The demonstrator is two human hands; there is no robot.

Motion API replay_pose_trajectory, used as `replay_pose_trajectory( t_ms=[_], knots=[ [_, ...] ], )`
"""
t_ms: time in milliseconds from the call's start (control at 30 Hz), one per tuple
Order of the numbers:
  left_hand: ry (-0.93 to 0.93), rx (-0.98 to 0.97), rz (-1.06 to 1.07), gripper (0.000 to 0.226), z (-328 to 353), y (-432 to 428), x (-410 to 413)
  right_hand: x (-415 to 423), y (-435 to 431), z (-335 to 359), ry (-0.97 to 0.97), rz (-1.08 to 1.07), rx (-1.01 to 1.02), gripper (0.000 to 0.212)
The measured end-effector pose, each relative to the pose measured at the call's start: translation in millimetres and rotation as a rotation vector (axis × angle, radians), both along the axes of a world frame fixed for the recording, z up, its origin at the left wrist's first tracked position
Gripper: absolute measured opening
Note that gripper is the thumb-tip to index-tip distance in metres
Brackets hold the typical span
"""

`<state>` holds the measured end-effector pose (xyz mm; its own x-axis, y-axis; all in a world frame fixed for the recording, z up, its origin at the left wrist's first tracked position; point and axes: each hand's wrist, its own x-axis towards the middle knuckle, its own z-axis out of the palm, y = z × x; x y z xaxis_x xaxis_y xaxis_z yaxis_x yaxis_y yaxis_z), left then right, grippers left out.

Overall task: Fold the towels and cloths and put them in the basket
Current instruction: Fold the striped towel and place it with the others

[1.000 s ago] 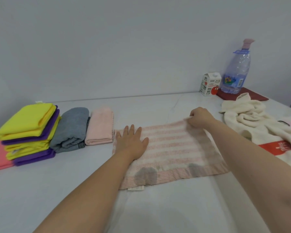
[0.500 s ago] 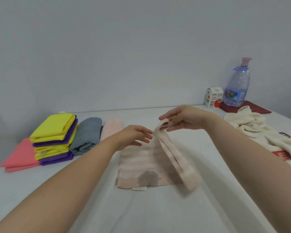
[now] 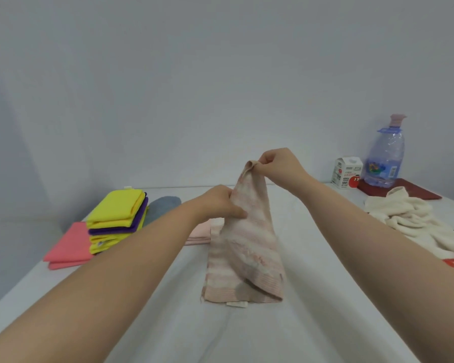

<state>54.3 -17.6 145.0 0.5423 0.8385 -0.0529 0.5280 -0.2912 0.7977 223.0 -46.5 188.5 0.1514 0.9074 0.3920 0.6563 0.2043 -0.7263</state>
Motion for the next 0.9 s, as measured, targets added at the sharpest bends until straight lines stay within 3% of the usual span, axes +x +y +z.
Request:
replay_pose_trajectory(
  t_ms=[200,367,533,733,800,900],
  knots=[
    [-0.069,0.095,0.07,0.027,27,7,-9,9,-9,22,0.268,-0.096,0.211,0.032],
    [-0.163,0.221,0.138,0.024,57,9,-9,15,-18,39,0.348,-0.14,0.329,0.024],
    [-0.259,0.083,0.046,0.018,92,-4,-13,18,-32,57,0.415,-0.156,0.376,0.02],
    [-0.282,-0.003,-0.166,0.014,128,-10,-21,27,-49,79,0.768,0.044,0.293,0.016],
    [-0.219,0.014,-0.162,0.016,134,-5,-19,34,-47,80,0.725,0.021,0.262,0.017],
    [0.002,0.133,-0.082,0.01,124,8,-13,48,-35,62,0.495,-0.114,0.195,0.024]
  ],
)
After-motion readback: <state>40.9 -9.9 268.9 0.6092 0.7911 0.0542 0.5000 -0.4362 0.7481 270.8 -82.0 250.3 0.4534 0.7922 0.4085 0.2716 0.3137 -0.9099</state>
